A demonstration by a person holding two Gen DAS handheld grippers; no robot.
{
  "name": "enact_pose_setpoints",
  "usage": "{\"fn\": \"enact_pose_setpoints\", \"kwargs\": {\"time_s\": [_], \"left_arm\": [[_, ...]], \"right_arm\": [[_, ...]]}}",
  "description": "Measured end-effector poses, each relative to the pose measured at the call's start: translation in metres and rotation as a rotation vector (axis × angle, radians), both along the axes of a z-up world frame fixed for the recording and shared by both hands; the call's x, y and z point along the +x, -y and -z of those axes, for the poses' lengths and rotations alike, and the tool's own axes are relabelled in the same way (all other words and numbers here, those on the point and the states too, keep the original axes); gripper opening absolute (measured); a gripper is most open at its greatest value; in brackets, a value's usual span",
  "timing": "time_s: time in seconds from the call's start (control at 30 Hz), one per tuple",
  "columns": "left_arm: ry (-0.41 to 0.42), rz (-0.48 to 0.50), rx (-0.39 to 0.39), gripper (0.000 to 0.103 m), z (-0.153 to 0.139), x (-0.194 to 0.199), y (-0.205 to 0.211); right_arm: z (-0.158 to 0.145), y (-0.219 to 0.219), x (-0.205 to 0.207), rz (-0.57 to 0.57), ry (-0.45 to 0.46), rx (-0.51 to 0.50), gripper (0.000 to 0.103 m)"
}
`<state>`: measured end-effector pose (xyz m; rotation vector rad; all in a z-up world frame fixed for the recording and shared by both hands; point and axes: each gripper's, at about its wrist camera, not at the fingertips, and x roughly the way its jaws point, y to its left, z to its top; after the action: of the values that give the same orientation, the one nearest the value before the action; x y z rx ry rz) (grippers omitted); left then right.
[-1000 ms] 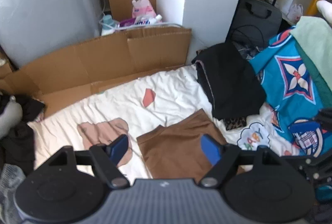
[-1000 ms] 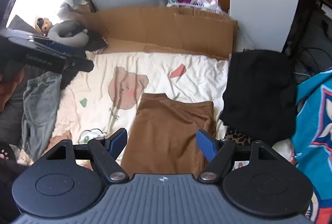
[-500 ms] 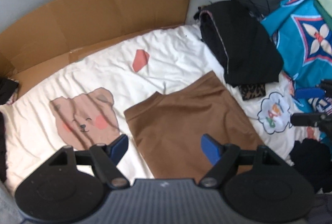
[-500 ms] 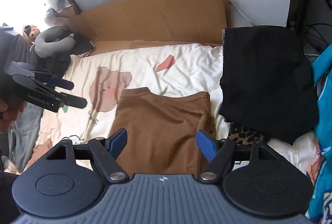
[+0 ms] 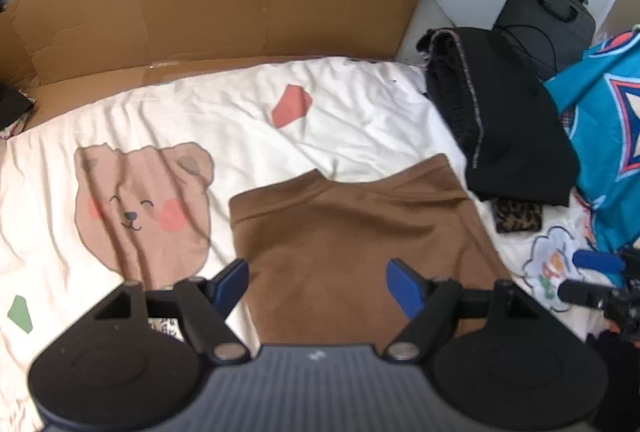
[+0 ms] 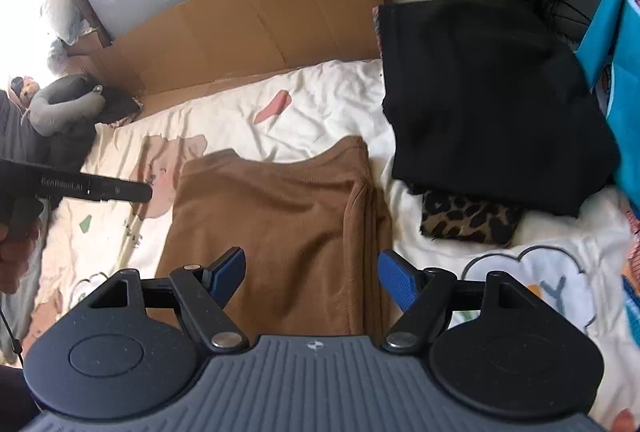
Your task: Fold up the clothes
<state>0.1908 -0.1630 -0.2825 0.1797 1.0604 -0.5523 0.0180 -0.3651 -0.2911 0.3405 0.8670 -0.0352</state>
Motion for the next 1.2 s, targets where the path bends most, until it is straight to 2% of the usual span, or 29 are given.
{"fn": "enact_pose_setpoints", "kwargs": {"time_s": [0.1, 0.17, 0.23, 0.3, 0.43, 0.5, 0.6, 0.67, 0.77, 0.87, 0.97, 1.0, 1.03, 1.1, 1.17, 1.2], "left_arm": [[-0.001, -0.031, -0.009, 0.077, 0.020, 0.006, -0.009], [-0.008, -0.050, -0.017, 0.074, 0.034, 0.011, -0.015], [-0.008, -0.059, -0.022, 0.071, 0.047, 0.017, -0.020], [0.003, -0.061, -0.022, 0.061, 0.055, 0.024, -0.022], [0.025, -0.069, -0.060, 0.047, 0.060, 0.039, -0.023], [0.033, -0.043, -0.090, 0.035, 0.060, 0.044, -0.021], [0.053, -0.023, -0.122, 0.024, 0.059, 0.049, -0.017], [0.051, -0.008, -0.144, 0.019, 0.060, 0.051, -0.013], [0.052, 0.034, -0.156, 0.020, 0.062, 0.051, -0.004], [0.067, 0.061, -0.123, 0.020, 0.071, 0.054, 0.004], [0.081, 0.059, -0.064, 0.016, 0.084, 0.059, 0.010], [0.086, 0.064, -0.040, 0.014, 0.088, 0.060, 0.012], [0.086, 0.070, -0.033, 0.015, 0.091, 0.060, 0.014], [0.080, 0.072, -0.028, 0.012, 0.096, 0.061, 0.014], [0.075, 0.068, -0.030, 0.010, 0.099, 0.064, 0.013], [0.069, 0.064, -0.036, 0.008, 0.100, 0.067, 0.011]], "right_arm": [[0.019, -0.012, 0.001, -0.025, 0.015, 0.002, 0.073], [0.032, -0.018, 0.004, -0.046, 0.010, 0.016, 0.060], [0.043, -0.024, 0.010, -0.065, -0.012, 0.002, 0.055], [0.049, -0.029, 0.016, -0.092, -0.026, -0.027, 0.048], [0.055, -0.032, 0.033, -0.129, -0.025, -0.062, 0.046], [0.056, -0.031, 0.045, -0.141, -0.018, -0.083, 0.044], [0.056, -0.030, 0.062, -0.137, 0.004, -0.117, 0.043], [0.057, -0.028, 0.074, -0.127, 0.011, -0.130, 0.039], [0.060, -0.026, 0.089, -0.130, 0.016, -0.133, 0.039], [0.064, -0.024, 0.100, -0.127, 0.014, -0.144, 0.039], [0.073, -0.016, 0.107, -0.067, -0.028, -0.169, 0.039], [0.077, -0.013, 0.108, -0.043, -0.048, -0.177, 0.037], [0.080, -0.009, 0.107, -0.028, -0.061, -0.175, 0.031], [0.085, -0.002, 0.103, -0.014, -0.073, -0.161, 0.027], [0.087, -0.001, 0.100, -0.013, -0.081, -0.181, 0.016], [0.088, 0.000, 0.100, -0.009, -0.085, -0.189, 0.013]]}}
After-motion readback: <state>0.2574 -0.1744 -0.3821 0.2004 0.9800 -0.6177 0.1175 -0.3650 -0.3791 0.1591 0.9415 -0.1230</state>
